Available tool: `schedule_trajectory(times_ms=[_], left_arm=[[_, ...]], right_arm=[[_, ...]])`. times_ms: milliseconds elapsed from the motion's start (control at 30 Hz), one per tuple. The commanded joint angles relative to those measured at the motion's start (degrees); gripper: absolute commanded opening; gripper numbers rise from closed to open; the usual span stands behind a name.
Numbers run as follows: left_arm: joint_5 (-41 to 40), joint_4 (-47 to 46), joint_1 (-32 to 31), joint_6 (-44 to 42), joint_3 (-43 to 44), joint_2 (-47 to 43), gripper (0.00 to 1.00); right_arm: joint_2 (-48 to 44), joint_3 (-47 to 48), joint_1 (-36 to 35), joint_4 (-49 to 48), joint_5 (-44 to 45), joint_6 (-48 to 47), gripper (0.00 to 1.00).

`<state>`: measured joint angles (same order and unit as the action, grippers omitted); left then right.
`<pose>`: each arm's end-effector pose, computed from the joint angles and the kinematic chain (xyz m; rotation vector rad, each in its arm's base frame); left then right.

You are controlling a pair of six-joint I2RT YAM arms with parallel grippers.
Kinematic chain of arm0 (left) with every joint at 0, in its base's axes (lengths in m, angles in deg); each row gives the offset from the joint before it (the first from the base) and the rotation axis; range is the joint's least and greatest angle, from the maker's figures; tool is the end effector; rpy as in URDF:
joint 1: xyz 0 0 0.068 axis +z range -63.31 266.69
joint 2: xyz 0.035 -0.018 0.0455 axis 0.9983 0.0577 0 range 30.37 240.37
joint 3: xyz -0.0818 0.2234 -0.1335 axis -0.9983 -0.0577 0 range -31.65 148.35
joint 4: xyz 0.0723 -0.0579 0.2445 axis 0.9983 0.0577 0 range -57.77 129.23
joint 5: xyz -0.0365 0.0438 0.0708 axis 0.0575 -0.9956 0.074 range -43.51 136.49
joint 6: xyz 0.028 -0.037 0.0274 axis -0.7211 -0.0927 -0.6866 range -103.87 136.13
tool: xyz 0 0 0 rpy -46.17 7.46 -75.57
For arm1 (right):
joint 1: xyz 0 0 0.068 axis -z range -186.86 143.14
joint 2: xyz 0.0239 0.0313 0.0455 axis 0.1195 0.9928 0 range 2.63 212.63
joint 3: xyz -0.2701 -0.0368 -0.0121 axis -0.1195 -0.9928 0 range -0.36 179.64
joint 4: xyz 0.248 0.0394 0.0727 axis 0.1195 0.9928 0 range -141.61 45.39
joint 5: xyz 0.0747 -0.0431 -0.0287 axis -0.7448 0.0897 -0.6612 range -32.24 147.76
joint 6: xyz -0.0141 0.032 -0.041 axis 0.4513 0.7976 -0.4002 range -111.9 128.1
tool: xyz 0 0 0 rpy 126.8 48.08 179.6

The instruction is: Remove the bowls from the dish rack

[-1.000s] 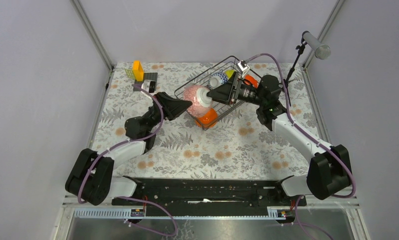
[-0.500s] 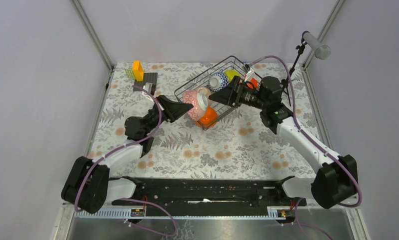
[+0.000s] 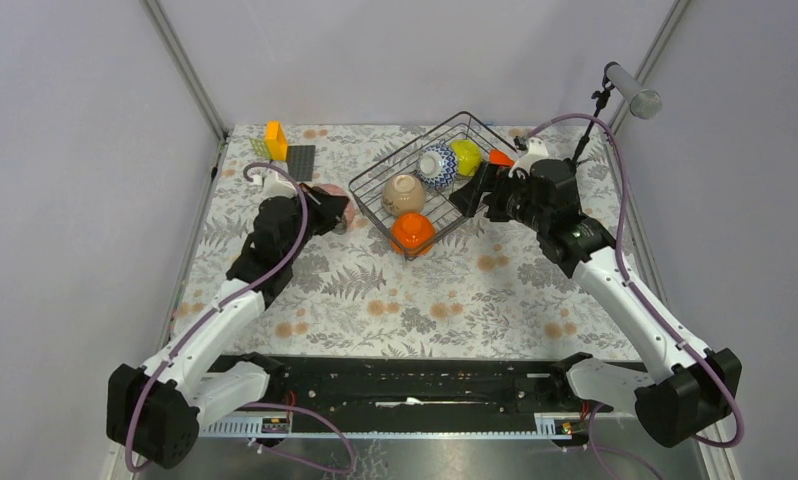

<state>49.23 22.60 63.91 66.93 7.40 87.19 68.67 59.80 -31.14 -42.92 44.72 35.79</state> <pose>0.2165 -0.0927 0.3012 -0.4030 1.7709 -0.9778 0.2408 0.1174 0.3621 -0.1111 1.8989 0.8367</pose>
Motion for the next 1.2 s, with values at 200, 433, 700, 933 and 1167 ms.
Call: schedule_trajectory(times_ms=[200,433,700,933,1167], left_arm=[[-43.5,34.5,0.0,6.5,16.7,14.7,0.0],[-48.4,46.5,0.2,5.3,33.0,33.3,0.0],[-43.0,48.8,2.4,0.9,41.3,48.2,0.0],[-38.3,48.8,5.0,0.8,42.2,52.5,0.0],[-37.9,52.2,6.6,3.0,44.0,54.6,0.3]], right_arm=[[-3.2,1.0,-0.2,4.7,12.4,-5.9,1.0],[-4.1,0.3,-0.2,4.9,13.9,-6.8,1.0],[-3.5,-0.6,-0.2,5.4,13.9,-7.2,1.0],[-2.4,-0.9,-0.2,5.3,13.7,-7.6,1.0],[-1.0,-0.8,-0.2,5.2,13.2,-8.1,1.0]])
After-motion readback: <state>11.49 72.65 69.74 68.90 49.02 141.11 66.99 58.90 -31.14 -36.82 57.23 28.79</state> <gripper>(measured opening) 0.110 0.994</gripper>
